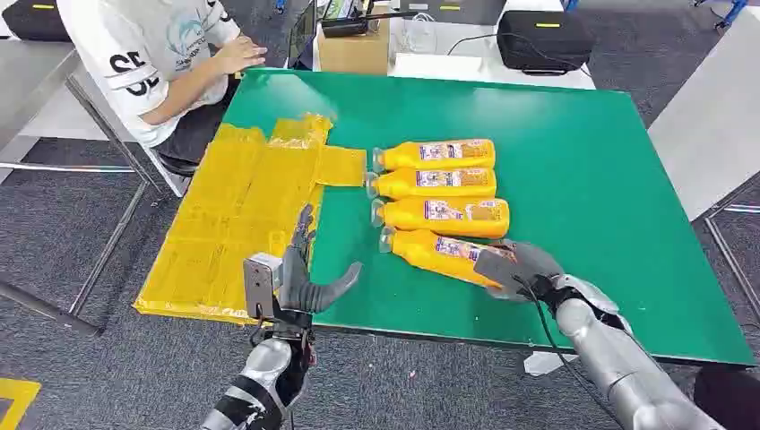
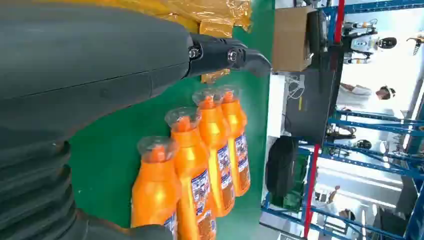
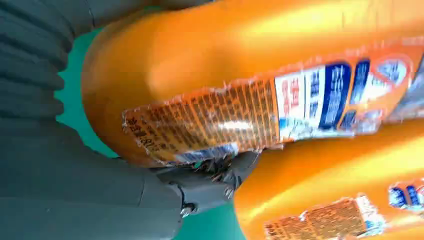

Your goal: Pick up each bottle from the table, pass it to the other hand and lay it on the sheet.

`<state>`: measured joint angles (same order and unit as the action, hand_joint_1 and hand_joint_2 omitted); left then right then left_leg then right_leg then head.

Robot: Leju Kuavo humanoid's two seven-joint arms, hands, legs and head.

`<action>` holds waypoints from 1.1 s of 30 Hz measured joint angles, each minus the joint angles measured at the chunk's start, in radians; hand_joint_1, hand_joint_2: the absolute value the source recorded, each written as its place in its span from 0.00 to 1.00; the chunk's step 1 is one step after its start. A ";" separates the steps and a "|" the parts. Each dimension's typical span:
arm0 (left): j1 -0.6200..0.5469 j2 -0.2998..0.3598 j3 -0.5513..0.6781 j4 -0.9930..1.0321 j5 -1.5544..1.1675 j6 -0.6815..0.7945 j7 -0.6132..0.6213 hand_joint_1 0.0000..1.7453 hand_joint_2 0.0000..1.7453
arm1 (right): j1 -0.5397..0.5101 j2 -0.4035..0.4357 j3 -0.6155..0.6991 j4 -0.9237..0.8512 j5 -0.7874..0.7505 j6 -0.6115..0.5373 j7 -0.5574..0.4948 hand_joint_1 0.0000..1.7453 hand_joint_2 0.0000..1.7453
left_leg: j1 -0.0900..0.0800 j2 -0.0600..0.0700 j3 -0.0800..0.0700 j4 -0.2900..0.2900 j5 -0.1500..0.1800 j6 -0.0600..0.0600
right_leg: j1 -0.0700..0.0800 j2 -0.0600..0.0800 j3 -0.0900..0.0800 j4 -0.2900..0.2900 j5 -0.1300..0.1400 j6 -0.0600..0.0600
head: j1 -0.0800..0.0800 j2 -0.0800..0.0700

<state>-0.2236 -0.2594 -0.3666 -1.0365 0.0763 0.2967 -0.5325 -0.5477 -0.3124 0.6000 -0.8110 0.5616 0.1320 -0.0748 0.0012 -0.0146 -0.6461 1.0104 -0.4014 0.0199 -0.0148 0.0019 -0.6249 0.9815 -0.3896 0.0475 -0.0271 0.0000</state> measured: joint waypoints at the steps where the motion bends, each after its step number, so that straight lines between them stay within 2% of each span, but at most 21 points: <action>1: -0.003 0.000 0.000 0.004 0.000 0.002 -0.002 0.00 1.00 | 0.007 -0.008 0.003 -0.011 -0.019 -0.002 0.000 1.00 1.00 | 0.000 0.000 0.000 0.000 0.000 0.000 | 0.000 0.000 0.000 0.000 0.000 0.000 | 0.000 0.000; 6: -0.008 0.005 0.002 0.011 -0.005 0.016 -0.004 0.00 1.00 | 0.077 -0.038 0.002 -0.111 -0.088 -0.044 0.006 1.00 1.00 | 0.000 -0.001 0.000 0.000 -0.001 0.000 | 0.000 0.000 0.000 0.000 0.000 0.000 | 0.000 0.000; 10: -0.007 0.016 0.006 0.011 -0.021 0.036 -0.004 0.00 1.00 | 0.191 -0.027 -0.044 -0.255 -0.079 -0.149 0.001 1.00 1.00 | 0.000 -0.001 -0.002 0.000 -0.001 0.000 | 0.000 -0.001 -0.001 0.000 -0.001 0.000 | -0.001 0.000; 15: -0.007 0.024 0.008 0.010 -0.027 0.036 -0.002 0.00 1.00 | 0.254 -0.018 -0.079 -0.350 -0.074 -0.156 0.003 1.00 1.00 | 0.000 -0.001 -0.002 0.000 -0.001 0.000 | 0.001 -0.001 -0.001 0.000 -0.001 0.000 | 0.000 0.000; 18: -0.007 0.026 0.011 0.008 -0.033 0.047 -0.001 0.00 1.00 | 0.286 -0.003 -0.108 -0.389 -0.078 -0.193 -0.033 1.00 1.00 | 0.000 -0.001 -0.002 0.000 0.000 0.000 | 0.000 -0.001 -0.001 0.000 -0.001 0.000 | 0.000 0.000; 25: -0.028 0.039 0.017 -0.009 -0.071 0.076 0.011 0.00 1.00 | 0.394 0.143 -0.172 -0.544 -0.053 -0.390 -0.164 1.00 1.00 | 0.001 0.000 -0.002 0.000 0.000 0.000 | 0.001 -0.001 -0.002 0.000 -0.001 0.000 | 0.000 0.000; 29: -0.063 0.042 0.017 -0.009 -0.065 0.040 0.031 0.00 1.00 | 0.391 0.228 -0.172 -0.555 -0.084 -0.480 -0.209 1.00 1.00 | 0.002 0.000 -0.002 -0.001 0.000 -0.001 | 0.001 -0.001 -0.002 0.001 -0.001 -0.001 | 0.000 0.000; 33: -0.093 0.042 0.016 -0.010 0.006 -0.059 0.071 0.00 1.00 | 0.361 0.283 -0.172 -0.538 -0.141 -0.521 -0.261 1.00 1.00 | 0.001 0.000 -0.002 -0.001 0.001 0.000 | 0.001 -0.001 -0.002 0.001 0.000 0.000 | 0.000 0.000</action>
<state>-0.3165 -0.2178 -0.3502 -1.0460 0.0825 0.2376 -0.4615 -0.1863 -0.0290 0.4276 -1.3492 0.4211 -0.3887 -0.3361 0.0021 -0.0147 -0.6481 1.0098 -0.4009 0.0195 -0.0142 0.0014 -0.6264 0.9821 -0.3899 0.0471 -0.0275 0.0000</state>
